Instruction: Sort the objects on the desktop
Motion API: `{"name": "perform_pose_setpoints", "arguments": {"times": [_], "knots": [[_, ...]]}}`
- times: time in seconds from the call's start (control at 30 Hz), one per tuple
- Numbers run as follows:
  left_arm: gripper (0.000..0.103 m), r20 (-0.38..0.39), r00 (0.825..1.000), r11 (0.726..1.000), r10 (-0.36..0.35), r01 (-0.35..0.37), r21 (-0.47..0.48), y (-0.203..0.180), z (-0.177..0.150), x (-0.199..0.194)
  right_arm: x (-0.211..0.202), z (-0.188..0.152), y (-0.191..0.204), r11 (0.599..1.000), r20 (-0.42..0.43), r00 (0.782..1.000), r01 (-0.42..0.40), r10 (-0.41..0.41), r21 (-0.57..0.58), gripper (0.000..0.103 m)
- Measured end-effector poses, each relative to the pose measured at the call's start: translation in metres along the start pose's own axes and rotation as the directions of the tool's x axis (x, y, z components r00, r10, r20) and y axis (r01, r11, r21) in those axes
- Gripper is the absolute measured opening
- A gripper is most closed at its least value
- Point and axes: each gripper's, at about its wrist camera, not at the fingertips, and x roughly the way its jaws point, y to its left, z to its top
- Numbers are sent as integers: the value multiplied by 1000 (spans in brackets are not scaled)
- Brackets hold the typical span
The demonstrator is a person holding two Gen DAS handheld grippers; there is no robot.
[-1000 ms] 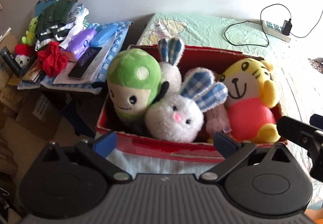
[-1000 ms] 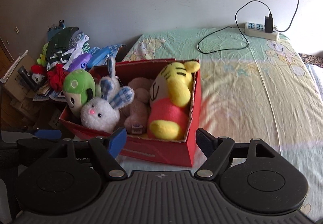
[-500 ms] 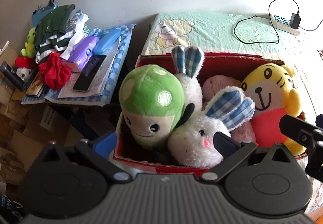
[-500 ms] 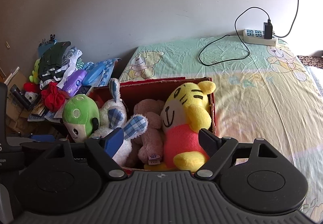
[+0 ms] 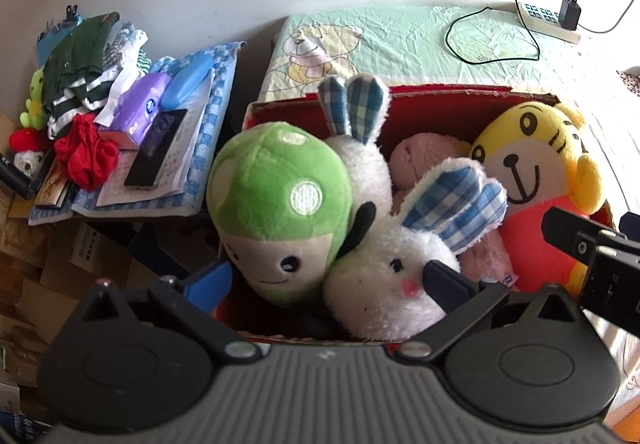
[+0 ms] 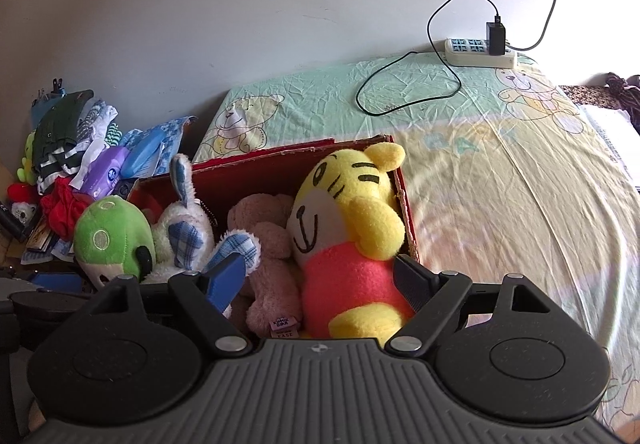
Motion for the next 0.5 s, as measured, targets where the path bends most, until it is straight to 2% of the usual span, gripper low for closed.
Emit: {"name": "perform_pose_setpoints", "arguments": {"times": [0.4, 0.5], "knots": [[102, -7, 999, 999, -33, 33, -10, 9, -3, -2, 2, -6, 4, 1000, 2, 1000, 29, -29, -8, 83], [102, -10, 1000, 1000, -20, 20, 7, 8, 1, -5, 1, -7, 5, 1000, 0, 1000, 28, -28, -14, 83]]}}
